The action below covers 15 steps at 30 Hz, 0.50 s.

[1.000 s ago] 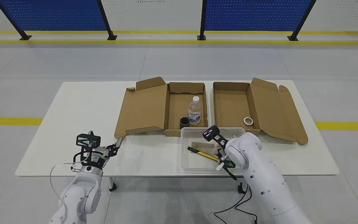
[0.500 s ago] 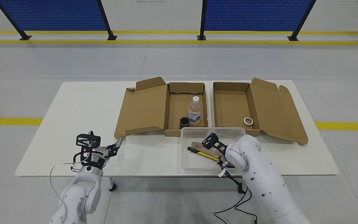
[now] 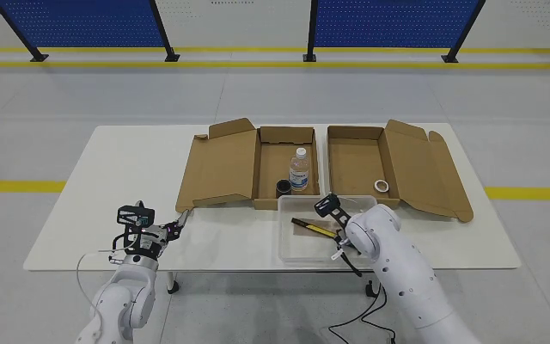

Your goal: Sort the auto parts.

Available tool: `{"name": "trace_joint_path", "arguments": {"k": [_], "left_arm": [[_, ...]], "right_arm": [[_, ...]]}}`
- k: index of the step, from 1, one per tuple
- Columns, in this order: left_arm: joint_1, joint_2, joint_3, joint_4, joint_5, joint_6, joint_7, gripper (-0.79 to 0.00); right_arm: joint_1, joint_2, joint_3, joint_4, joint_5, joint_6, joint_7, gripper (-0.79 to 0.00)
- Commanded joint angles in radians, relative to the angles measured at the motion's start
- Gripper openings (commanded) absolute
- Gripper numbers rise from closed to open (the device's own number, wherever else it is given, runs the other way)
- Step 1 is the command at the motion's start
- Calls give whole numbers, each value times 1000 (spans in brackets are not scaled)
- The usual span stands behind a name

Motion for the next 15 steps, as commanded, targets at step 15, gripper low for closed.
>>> {"name": "trace_joint_path", "arguments": {"k": [15], "left_arm": [[0, 0, 0, 0, 0, 0, 0, 0]], "right_arm": [[10, 5, -20, -2, -21, -91, 49, -271]]}}
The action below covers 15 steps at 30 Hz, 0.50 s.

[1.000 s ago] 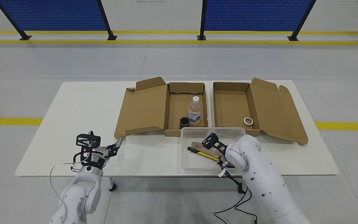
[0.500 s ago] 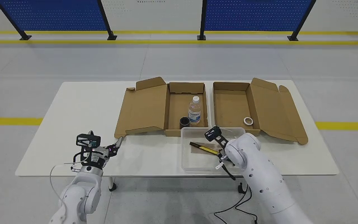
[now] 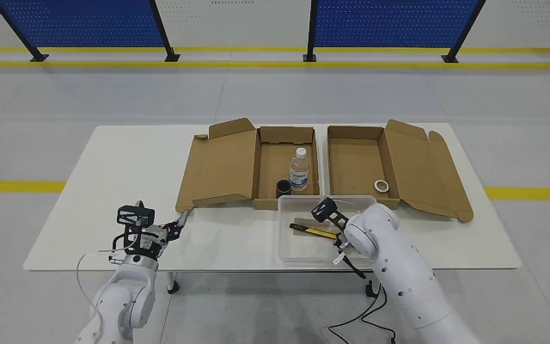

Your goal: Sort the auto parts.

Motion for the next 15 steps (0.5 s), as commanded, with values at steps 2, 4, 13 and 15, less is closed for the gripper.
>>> {"name": "trace_joint_path", "arguments": {"k": [2, 4, 13, 15], "left_arm": [[0, 0, 0, 0, 0, 0, 0, 0], [0, 0, 0, 0, 0, 0, 0, 0], [0, 0, 0, 0, 0, 0, 0, 0], [0, 0, 0, 0, 0, 0, 0, 0]], "right_arm": [[9, 0, -12, 11, -22, -13, 10, -268], [18, -1, -24, 21, -36, -23, 13, -249], [51, -10, -50, 67, -8, -47, 25, -345], [55, -12, -55, 78, -4, -50, 30, -400]]}}
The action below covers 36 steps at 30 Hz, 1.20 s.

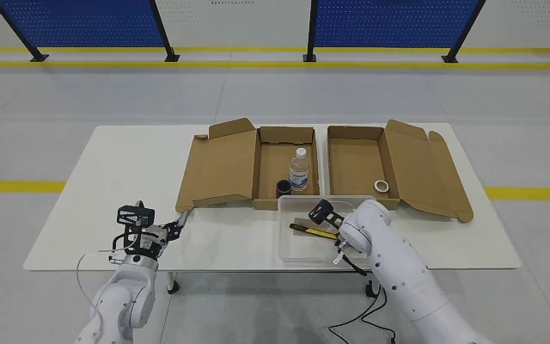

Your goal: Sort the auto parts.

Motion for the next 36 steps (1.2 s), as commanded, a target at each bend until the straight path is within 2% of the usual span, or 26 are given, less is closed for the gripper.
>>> {"name": "trace_joint_path", "arguments": {"k": [1, 3, 5, 8, 30, 36], "left_arm": [[0, 0, 0, 0, 0, 0, 0, 0], [0, 0, 0, 0, 0, 0, 0, 0], [0, 0, 0, 0, 0, 0, 0, 0], [0, 0, 0, 0, 0, 0, 0, 0], [0, 0, 0, 0, 0, 0, 0, 0], [0, 0, 0, 0, 0, 0, 0, 0]], "right_arm": [[3, -1, -2, 8, 8, 1, 2, -416], [5, -2, -3, 14, 16, 0, 4, -523], [5, -2, -3, 15, 20, 1, 4, -686], [1, -2, 4, 7, 42, 6, 2, -785], [-100, 21, 103, -162, 146, 69, -41, -785], [-138, 32, 143, -263, 156, 75, -49, -785]]}}
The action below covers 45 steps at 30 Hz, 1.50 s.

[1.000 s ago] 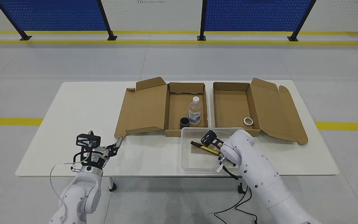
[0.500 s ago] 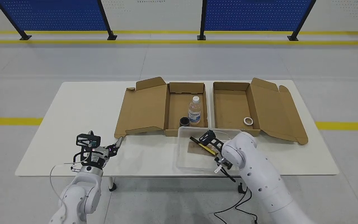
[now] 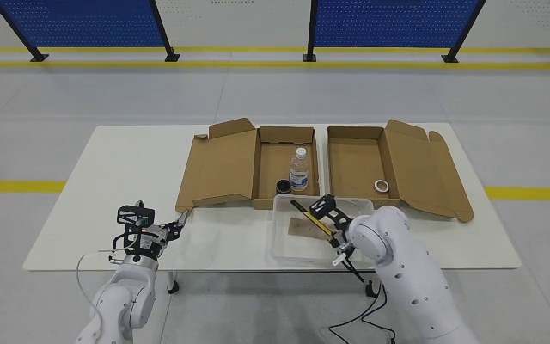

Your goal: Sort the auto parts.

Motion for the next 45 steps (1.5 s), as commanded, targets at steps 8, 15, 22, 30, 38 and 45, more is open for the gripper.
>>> {"name": "trace_joint_path", "arguments": {"k": [8, 15, 22, 30, 38, 45], "left_arm": [[0, 0, 0, 0, 0, 0, 0, 0], [0, 0, 0, 0, 0, 0, 0, 0], [0, 0, 0, 0, 0, 0, 0, 0], [0, 0, 0, 0, 0, 0, 0, 0], [0, 0, 0, 0, 0, 0, 0, 0], [0, 0, 0, 0, 0, 0, 0, 0]], "right_arm": [[-64, 15, 93, -142, 95, 18, -77, -785], [-86, 19, 146, -173, 245, 31, -153, -785], [-77, 24, 151, -165, 327, 16, -160, -785], [-64, 28, 136, -151, 329, 34, -184, -785], [-46, 28, 181, -183, 357, 157, -336, -785], [-23, 23, 237, -161, 330, 387, -479, -785]]}}
